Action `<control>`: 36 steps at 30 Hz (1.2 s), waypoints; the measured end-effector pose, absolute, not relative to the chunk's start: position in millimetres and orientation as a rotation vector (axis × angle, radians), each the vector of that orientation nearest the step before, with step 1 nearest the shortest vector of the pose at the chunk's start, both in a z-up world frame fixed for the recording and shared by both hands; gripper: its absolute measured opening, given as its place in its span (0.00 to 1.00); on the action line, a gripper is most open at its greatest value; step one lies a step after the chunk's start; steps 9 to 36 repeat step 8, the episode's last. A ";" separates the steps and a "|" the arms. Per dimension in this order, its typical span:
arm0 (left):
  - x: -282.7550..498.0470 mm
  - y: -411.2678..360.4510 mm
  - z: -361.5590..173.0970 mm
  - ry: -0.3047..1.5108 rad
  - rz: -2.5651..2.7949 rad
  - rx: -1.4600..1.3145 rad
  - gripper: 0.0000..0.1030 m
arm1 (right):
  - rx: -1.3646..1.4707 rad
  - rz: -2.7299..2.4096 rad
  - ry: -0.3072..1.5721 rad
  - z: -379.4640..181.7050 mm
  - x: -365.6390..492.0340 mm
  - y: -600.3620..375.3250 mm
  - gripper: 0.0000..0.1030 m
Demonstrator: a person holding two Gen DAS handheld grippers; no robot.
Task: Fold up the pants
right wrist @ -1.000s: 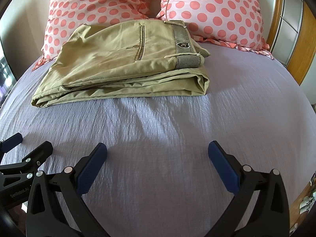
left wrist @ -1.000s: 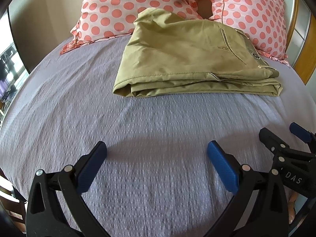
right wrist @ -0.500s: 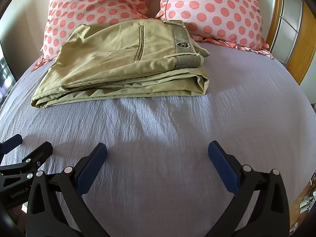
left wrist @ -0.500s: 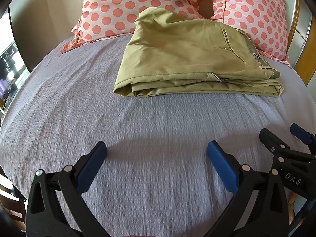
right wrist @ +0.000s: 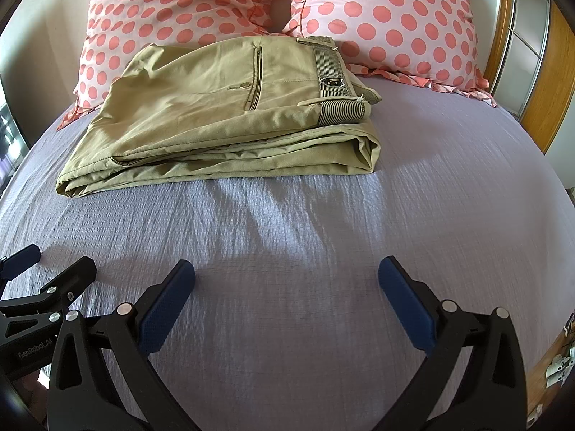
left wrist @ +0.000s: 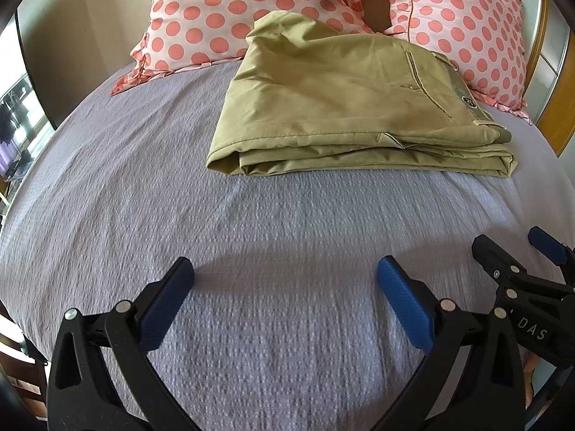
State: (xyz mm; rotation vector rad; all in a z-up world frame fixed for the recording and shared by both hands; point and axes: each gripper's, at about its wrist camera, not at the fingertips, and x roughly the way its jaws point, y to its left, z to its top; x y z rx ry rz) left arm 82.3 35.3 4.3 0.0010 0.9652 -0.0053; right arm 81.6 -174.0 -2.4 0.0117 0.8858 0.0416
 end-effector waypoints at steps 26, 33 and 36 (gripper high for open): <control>82.7 35.1 4.3 0.967 -0.006 0.003 0.98 | 0.012 0.042 0.886 -2.5 81.7 -174.2 0.99; 82.7 35.1 4.3 0.967 -0.006 0.003 0.98 | 0.012 0.042 0.886 -2.5 81.7 -174.2 0.99; 82.7 35.1 4.3 0.967 -0.006 0.003 0.98 | 0.012 0.042 0.886 -2.5 81.7 -174.2 0.99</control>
